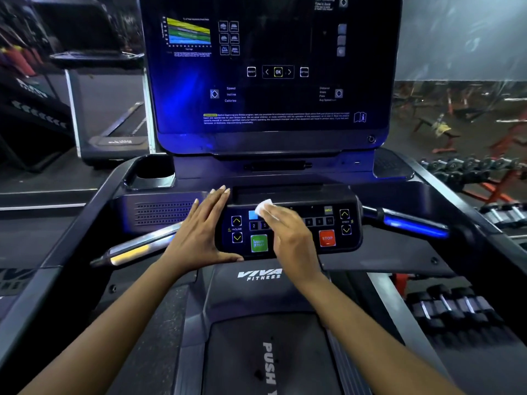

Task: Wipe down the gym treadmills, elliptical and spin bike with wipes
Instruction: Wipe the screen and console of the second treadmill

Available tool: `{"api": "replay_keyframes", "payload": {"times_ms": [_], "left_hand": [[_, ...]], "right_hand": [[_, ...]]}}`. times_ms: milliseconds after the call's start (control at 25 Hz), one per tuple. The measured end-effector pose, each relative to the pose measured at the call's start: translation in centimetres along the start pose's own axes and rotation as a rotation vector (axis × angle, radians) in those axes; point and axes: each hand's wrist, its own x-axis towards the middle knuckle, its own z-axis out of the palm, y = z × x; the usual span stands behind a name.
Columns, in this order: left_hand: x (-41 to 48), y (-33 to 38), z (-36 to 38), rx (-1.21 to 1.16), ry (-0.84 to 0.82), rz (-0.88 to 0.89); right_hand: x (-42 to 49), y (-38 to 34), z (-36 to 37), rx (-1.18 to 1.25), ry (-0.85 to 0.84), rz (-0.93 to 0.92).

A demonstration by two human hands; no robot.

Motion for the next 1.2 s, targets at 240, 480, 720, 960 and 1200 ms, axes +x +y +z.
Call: {"api": "replay_keyframes", "payload": {"times_ms": [240,480,720,960,1200], "left_hand": [[0.3,-0.3,0.4,-0.050,0.000,0.004],[0.2,-0.2,0.4,-0.055,0.011,0.015],[0.2,-0.2,0.3,-0.043,0.026,0.024],[0.1,0.0,0.2,-0.050,0.034,0.013],[0.1,0.2,0.1,-0.029,0.022,0.001]], "right_hand": [[-0.9,0.1,1.1,-0.154,-0.117,-0.182],[-3.4,6.0,-2.8,-0.213,0.097,0.221],[-6.4,7.0,-4.6,-0.250,0.160,0.387],[-8.8,3.4,-3.6,-0.104,0.225,0.369],[-5.7,5.6,-3.7,-0.198,0.305,0.529]]}}
